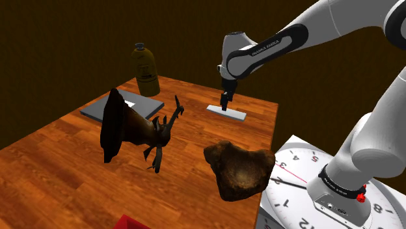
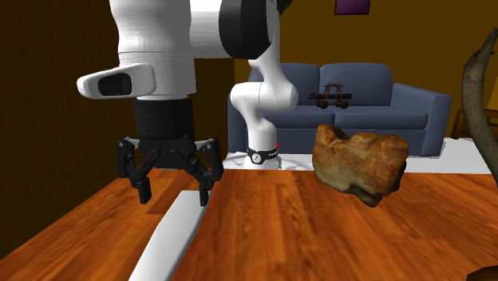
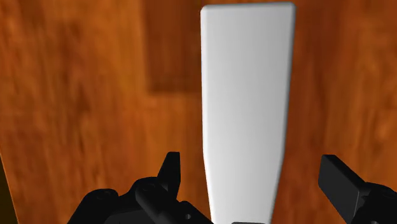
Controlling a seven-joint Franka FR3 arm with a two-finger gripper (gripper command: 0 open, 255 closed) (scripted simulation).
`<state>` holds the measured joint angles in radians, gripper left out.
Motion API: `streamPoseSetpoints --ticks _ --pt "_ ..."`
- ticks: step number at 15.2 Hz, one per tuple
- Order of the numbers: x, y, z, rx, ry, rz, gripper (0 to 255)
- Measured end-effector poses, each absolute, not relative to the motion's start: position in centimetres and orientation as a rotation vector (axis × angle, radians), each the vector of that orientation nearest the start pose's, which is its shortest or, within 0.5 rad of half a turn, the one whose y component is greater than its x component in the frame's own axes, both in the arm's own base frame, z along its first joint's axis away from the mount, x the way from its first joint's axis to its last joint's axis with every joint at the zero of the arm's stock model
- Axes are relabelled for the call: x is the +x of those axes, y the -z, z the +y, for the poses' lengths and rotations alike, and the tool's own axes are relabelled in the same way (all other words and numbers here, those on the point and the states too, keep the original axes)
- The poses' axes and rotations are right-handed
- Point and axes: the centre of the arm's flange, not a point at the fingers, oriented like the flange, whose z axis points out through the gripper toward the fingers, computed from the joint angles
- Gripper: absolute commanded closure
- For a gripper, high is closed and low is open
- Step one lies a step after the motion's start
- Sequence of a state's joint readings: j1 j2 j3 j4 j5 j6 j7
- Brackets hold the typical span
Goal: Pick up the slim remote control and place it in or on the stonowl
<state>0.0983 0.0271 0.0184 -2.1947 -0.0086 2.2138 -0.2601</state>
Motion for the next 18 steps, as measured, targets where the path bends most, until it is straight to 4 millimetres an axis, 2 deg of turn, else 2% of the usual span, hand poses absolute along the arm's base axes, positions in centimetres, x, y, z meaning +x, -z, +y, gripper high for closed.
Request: streamPoseSetpoints --ticks 8,14,15,18 --pt "53.5 -33.0 6.6 -3.09 -0.011 -0.614 0" --pt "53.5 -32.7 6.6 -3.09 -0.01 -0.614 0" --pt "53.5 -32.7 6.6 -3.09 -0.01 -0.614 255" --pt "53.5 -32.8 6.6 -3.09 -0.009 -0.614 255"
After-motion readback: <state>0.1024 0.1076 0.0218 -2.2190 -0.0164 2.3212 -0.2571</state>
